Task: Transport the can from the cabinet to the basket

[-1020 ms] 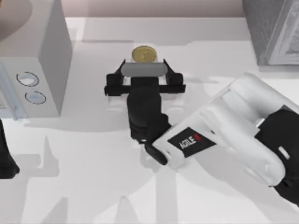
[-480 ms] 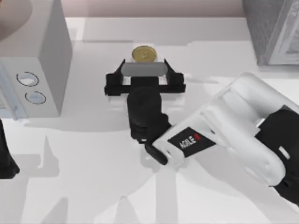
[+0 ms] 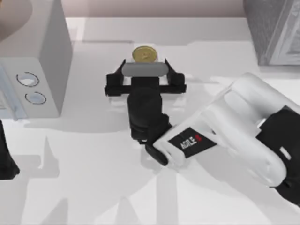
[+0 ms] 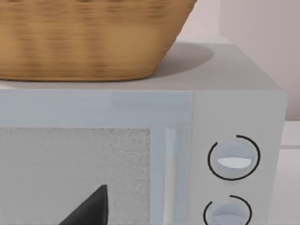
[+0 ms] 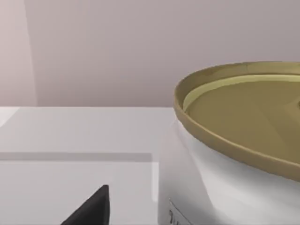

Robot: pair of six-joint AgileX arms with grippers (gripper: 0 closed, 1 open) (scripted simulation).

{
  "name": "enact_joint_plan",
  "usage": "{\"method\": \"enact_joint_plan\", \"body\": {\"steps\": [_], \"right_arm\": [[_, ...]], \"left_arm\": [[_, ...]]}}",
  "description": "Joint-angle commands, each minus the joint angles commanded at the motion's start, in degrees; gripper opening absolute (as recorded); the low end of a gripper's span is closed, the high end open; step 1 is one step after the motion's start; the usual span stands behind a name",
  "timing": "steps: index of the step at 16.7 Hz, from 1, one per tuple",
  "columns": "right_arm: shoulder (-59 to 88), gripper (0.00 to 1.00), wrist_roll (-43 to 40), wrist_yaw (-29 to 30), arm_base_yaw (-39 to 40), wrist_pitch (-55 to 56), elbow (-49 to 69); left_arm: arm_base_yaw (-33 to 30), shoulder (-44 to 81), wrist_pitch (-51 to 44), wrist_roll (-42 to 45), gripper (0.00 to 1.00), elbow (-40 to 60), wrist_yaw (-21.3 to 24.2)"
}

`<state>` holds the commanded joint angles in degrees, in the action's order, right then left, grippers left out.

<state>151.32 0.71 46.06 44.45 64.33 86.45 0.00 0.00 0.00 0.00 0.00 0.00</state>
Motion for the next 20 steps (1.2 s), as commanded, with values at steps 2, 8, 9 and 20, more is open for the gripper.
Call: {"method": "enact_joint_plan", "body": {"steps": [2, 8, 9, 20], "right_arm": [[0.0, 1.0, 0.0, 0.0, 0.0, 0.0, 0.0], [-0.87, 1.0, -0.11, 1.19, 1.22, 1.31, -2.23], [-1.5, 1.0, -0.14, 2.04, 2.02, 2.27, -3.99], [-6.64, 1.0, 0.3, 8.62, 8.65, 10.57, -17.81]], "left_arm": [[0.0, 0.0, 0.0, 0.0, 1.0, 0.0, 0.0], [0.0, 0.0, 0.0, 0.0, 1.0, 0.0, 0.0], [0.0, 0.0, 0.0, 0.0, 1.0, 0.0, 0.0], [0.0, 0.0, 0.0, 0.0, 1.0, 0.0, 0.0]]}}
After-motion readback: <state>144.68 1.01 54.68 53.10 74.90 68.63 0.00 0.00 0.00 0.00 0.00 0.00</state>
